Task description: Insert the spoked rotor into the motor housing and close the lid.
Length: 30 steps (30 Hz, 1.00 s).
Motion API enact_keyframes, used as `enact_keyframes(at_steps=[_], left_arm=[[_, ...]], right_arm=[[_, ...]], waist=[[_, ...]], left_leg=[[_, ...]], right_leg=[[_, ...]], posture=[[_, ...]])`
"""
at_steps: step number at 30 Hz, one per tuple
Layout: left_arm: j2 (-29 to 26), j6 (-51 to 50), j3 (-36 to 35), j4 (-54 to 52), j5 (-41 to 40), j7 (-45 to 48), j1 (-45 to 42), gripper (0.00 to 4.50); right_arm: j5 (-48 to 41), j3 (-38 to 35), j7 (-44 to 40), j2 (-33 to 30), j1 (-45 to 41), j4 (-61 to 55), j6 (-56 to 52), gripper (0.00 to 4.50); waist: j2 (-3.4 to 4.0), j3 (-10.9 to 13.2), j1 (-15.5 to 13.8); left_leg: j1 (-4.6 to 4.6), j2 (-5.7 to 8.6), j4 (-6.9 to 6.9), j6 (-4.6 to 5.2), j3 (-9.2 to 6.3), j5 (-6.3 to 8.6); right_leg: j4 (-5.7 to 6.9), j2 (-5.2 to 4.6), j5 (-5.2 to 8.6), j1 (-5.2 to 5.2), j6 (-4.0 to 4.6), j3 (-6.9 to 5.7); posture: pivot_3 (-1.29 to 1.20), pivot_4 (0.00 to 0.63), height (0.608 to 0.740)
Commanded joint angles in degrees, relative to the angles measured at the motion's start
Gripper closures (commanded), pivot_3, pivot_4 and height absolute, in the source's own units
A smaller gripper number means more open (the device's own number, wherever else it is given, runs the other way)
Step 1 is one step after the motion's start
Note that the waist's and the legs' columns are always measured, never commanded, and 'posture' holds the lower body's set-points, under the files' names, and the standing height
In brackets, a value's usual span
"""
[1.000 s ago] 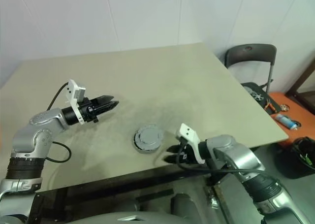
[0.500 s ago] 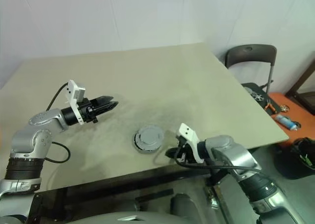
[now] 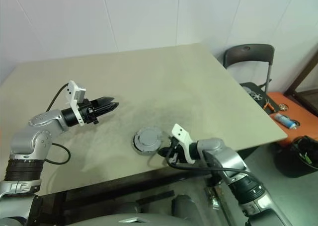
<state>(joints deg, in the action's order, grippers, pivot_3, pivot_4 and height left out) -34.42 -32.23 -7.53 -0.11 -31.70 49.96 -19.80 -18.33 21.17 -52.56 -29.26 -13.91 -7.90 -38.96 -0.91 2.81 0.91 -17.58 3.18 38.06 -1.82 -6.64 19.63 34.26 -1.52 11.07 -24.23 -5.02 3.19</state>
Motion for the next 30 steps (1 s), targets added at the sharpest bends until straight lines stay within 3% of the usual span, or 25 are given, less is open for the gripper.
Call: enact_keyframes(at_steps=[1, 13, 18, 23, 30], left_arm=[[0.16, 0.62, -0.24, -0.92, 0.12, 0.04, -0.92, 2.46], [0.29, 0.04, -0.57, -2.26, -0.1, -0.33, 0.02, 2.46], [0.18, -0.61, -0.71, -3.38, -0.44, -0.71, 0.66, 2.46], [0.39, -1.45, -0.9, -4.65, -0.78, -1.12, 1.13, 2.46], [0.59, -1.59, -0.62, -4.13, -0.67, -1.19, 0.26, 2.46]], right_arm=[[1.52, 2.57, -0.52, 2.47, -2.18, 2.62, 1.65, 4.48], [4.5, 4.45, -1.78, 10.88, -9.14, 14.12, 3.83, 4.48], [4.57, 2.26, 1.39, 20.05, -12.97, 26.05, 3.84, 4.48], [3.68, -1.32, 4.29, 26.37, -15.35, 30.04, 3.14, 4.48], [6.17, -0.23, 2.1, 26.01, -17.56, 32.58, 2.67, 4.48]], waist=[[-0.01, -0.01, 0.2], [-0.03, -0.02, 2.53], [-0.08, -0.04, 4.19], [0.06, 0.05, 5.3], [0.19, 0.13, 6.23]], left_leg=[[0.02, 0.0, 0.0, 0.0, 0.0, 0.0], [0.26, -0.69, 0.01, -0.07, 0.07, -0.05], [0.48, -1.19, -0.08, -0.07, 0.1, -0.05], [1.22, -1.83, -0.17, -0.09, 0.12, -0.02], [1.24, -1.91, -0.21, -0.09, 0.13, -0.02]], right_leg=[[0.01, 0.01, 0.0, 0.01, 0.0, 0.0], [0.09, 0.84, -0.38, 0.18, 0.64, -0.01], [0.15, 1.42, -0.53, 0.37, 1.07, -0.04], [-0.09, 1.9, -0.46, 1.0, 1.17, -0.3], [-0.02, 1.93, -0.46, 0.9, 1.17, -0.36]], posture=[[0.0, 0.0, 0.74], [0.0, 0.0, 0.74], [0.0, 0.0, 0.74], [0.0, 0.0, 0.74], [0.0, 0.0, 0.74]])
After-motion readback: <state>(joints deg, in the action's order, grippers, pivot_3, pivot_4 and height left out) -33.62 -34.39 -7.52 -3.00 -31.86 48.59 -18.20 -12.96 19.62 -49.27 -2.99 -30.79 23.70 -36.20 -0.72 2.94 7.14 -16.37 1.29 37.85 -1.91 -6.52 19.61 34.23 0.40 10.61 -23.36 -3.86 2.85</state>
